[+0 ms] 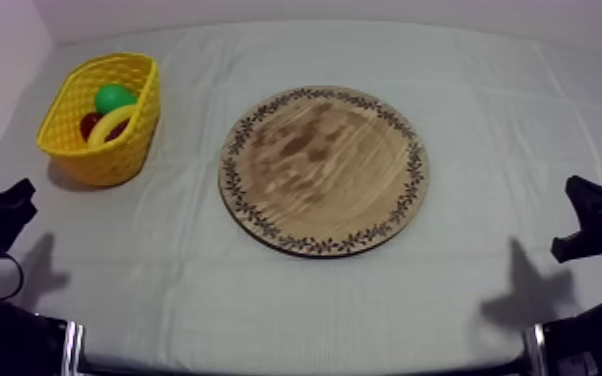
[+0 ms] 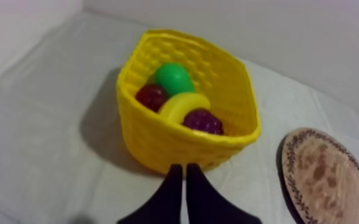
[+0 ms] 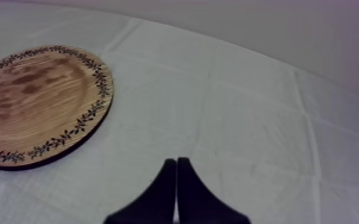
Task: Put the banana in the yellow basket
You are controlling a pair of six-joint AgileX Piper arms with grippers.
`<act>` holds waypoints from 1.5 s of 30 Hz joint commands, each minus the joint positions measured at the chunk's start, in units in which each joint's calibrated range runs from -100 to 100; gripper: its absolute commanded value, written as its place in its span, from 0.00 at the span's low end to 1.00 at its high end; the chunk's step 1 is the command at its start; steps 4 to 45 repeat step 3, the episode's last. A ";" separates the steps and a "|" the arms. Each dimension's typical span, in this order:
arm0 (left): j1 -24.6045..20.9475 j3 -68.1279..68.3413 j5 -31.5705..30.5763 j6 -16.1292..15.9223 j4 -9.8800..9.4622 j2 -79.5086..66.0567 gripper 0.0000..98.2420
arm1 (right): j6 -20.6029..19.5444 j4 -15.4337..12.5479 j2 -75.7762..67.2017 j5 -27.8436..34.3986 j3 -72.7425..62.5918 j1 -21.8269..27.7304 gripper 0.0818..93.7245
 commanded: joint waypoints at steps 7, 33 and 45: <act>-0.81 0.75 -1.91 0.59 0.41 -2.94 0.00 | 0.01 -0.02 0.00 -0.01 0.05 0.00 0.00; -0.81 0.75 -1.91 0.59 0.41 -2.94 0.00 | 0.01 -0.02 0.00 -0.01 0.05 0.00 0.00; -0.81 0.75 -1.91 0.59 0.41 -2.94 0.00 | 0.01 -0.02 0.00 -0.01 0.05 0.00 0.00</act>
